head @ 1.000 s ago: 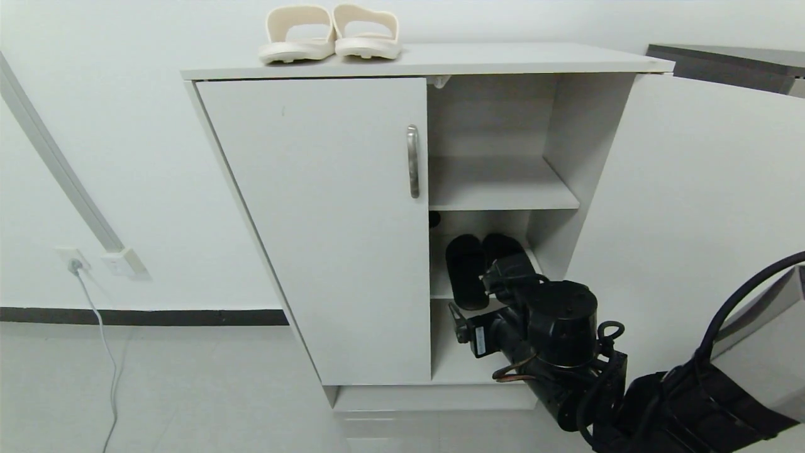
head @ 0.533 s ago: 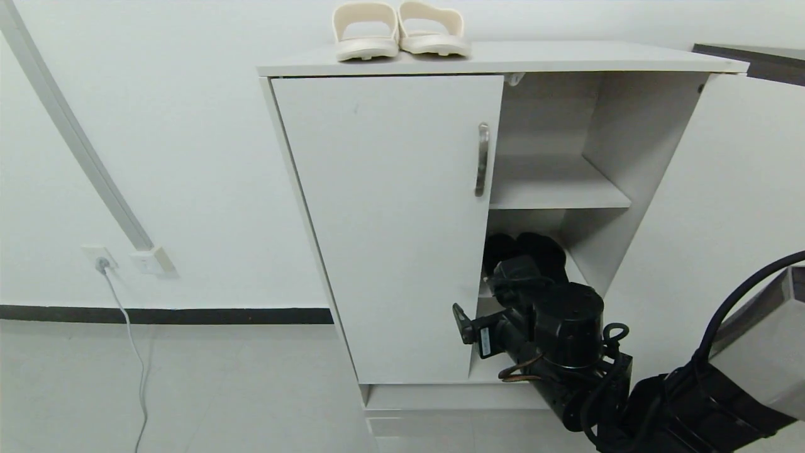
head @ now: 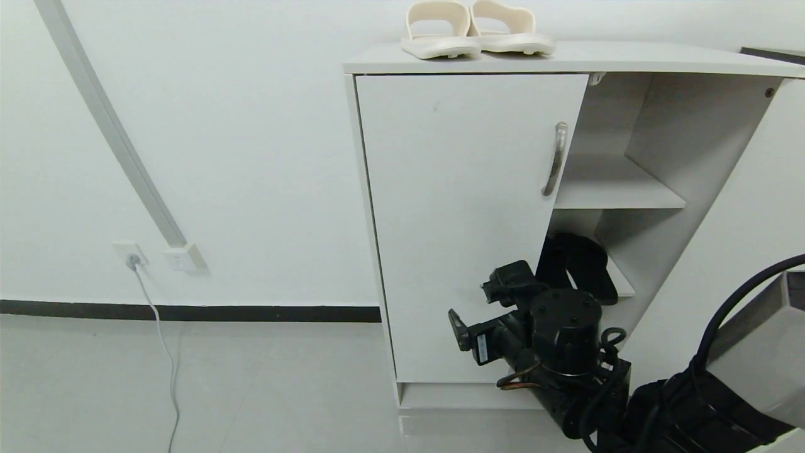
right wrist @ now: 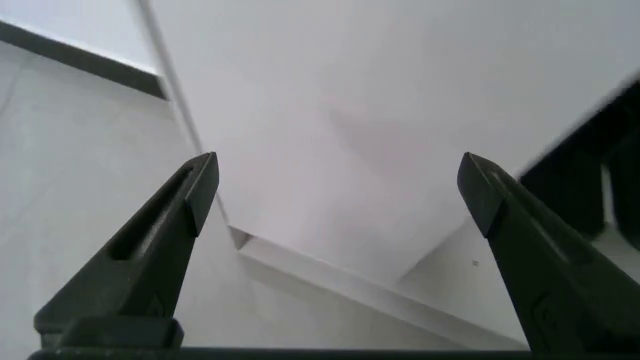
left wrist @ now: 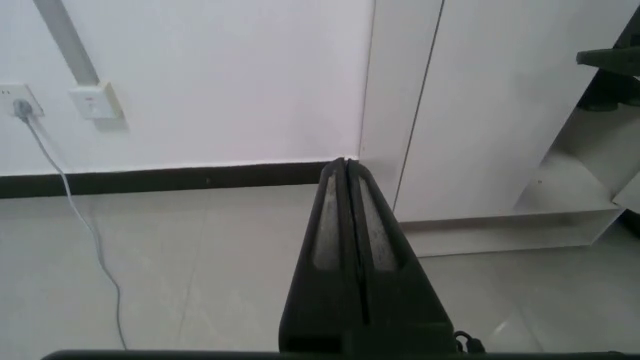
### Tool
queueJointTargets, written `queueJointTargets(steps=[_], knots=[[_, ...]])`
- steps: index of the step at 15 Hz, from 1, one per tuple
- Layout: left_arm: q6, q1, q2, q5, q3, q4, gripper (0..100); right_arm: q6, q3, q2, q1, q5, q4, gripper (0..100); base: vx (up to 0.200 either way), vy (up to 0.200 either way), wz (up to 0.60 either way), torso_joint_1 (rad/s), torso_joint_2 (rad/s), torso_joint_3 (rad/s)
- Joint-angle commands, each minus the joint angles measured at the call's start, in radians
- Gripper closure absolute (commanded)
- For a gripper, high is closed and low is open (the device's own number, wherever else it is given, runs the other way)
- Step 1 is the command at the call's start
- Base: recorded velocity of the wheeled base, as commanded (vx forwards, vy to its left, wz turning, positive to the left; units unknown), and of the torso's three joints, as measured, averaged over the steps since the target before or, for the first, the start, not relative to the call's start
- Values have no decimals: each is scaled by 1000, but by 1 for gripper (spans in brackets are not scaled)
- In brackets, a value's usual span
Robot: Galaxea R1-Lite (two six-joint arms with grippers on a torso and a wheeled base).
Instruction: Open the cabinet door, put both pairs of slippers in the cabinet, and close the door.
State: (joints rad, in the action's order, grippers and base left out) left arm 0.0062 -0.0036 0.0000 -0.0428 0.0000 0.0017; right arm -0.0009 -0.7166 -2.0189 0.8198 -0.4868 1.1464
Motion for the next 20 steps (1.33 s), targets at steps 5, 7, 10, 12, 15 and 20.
queueJointTargets(steps=[5, 7, 10, 12, 15, 20], knots=[[-2, 1, 2, 3, 0, 0, 100, -1, 0, -6, -1, -1, 0, 0, 0, 0, 0, 0, 0, 0], [-2, 1, 2, 3, 0, 0, 100, -1, 0, -6, 1, -1, 0, 0, 0, 0, 0, 0, 0, 0], [-2, 1, 2, 3, 0, 0, 100, -7, 0, -6, 13, -1, 0, 0, 0, 0, 0, 0, 0, 0], [-2, 1, 2, 3, 0, 0, 100, -7, 2, -6, 16, -3, 0, 0, 0, 0, 0, 1, -94, -101], [0, 1, 2, 3, 0, 0, 100, -8, 3, 2, 18, -3, 0, 0, 0, 0, 0, 11, -209, -333], [0, 1, 2, 4, 0, 0, 100, -16, 25, 26, 41, -3, 9, 0, 0, 0, 0, 63, -516, -367]])
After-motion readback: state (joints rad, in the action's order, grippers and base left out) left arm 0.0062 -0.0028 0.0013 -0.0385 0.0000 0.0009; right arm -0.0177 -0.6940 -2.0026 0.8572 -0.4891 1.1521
